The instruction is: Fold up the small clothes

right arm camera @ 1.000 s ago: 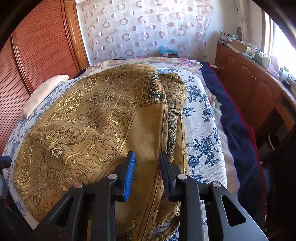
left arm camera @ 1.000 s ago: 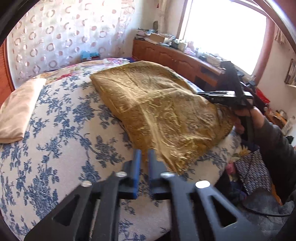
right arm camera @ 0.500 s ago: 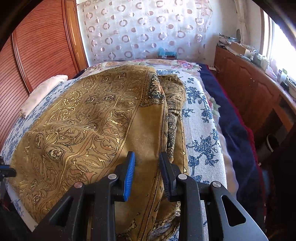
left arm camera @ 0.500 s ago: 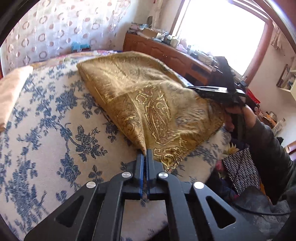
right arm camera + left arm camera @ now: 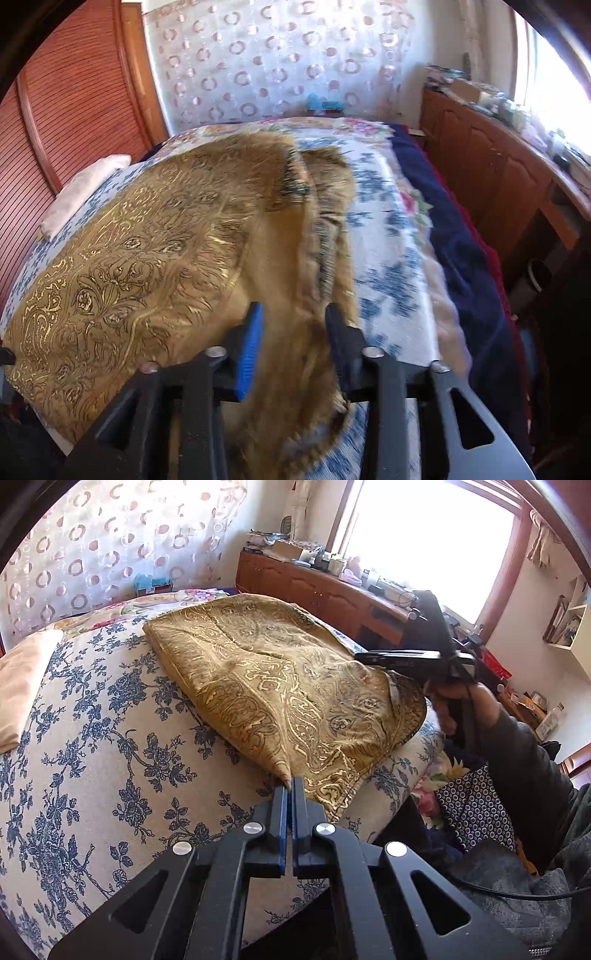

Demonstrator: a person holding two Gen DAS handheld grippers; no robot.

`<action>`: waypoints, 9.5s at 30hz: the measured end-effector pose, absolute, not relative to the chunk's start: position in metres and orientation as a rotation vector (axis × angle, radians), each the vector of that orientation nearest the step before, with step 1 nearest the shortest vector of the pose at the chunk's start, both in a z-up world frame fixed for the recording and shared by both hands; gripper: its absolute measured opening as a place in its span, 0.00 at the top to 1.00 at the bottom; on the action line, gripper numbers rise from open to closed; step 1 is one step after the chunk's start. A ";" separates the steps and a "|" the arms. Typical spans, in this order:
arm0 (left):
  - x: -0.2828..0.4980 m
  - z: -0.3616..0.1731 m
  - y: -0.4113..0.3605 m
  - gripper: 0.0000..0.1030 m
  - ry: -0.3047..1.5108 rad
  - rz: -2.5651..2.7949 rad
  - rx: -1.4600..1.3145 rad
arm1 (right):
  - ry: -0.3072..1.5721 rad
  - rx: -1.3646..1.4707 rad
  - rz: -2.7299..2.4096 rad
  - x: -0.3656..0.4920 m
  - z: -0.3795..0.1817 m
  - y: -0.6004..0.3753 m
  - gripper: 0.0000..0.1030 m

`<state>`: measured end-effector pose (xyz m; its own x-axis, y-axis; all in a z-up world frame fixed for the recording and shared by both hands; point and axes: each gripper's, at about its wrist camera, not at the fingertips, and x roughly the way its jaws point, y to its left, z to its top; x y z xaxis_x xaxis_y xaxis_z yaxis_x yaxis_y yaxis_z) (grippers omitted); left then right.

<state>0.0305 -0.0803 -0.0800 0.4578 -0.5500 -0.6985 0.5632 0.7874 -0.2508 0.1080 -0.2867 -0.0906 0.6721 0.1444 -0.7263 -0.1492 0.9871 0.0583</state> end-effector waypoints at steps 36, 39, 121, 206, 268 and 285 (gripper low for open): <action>0.045 -0.098 -0.083 0.97 0.920 -0.645 0.025 | 0.889 0.023 0.275 0.283 -0.069 -0.251 0.57; 0.045 -0.100 -0.083 0.97 0.923 -0.648 0.027 | 0.922 0.039 0.288 0.301 -0.078 -0.247 0.64; 0.084 -0.007 -0.109 0.94 0.756 -0.791 -0.091 | 0.663 0.014 0.317 0.016 -0.037 -0.270 0.41; 0.325 -0.106 -0.074 0.76 1.009 -0.570 -0.220 | 0.891 -0.017 0.353 0.297 -0.073 -0.251 0.87; 0.149 -0.101 0.216 0.92 0.607 0.078 -0.452 | 0.635 -0.377 0.800 0.456 -0.029 0.120 0.54; 0.126 -0.075 0.202 0.60 0.587 0.142 -0.308 | 0.702 -0.338 0.720 0.449 -0.055 0.105 0.44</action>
<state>0.1265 0.2021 -0.0755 0.8242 0.0448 -0.5645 -0.2188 0.9447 -0.2444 0.4492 0.1052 -0.0549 0.5403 0.4844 -0.6880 -0.7002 0.7123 -0.0485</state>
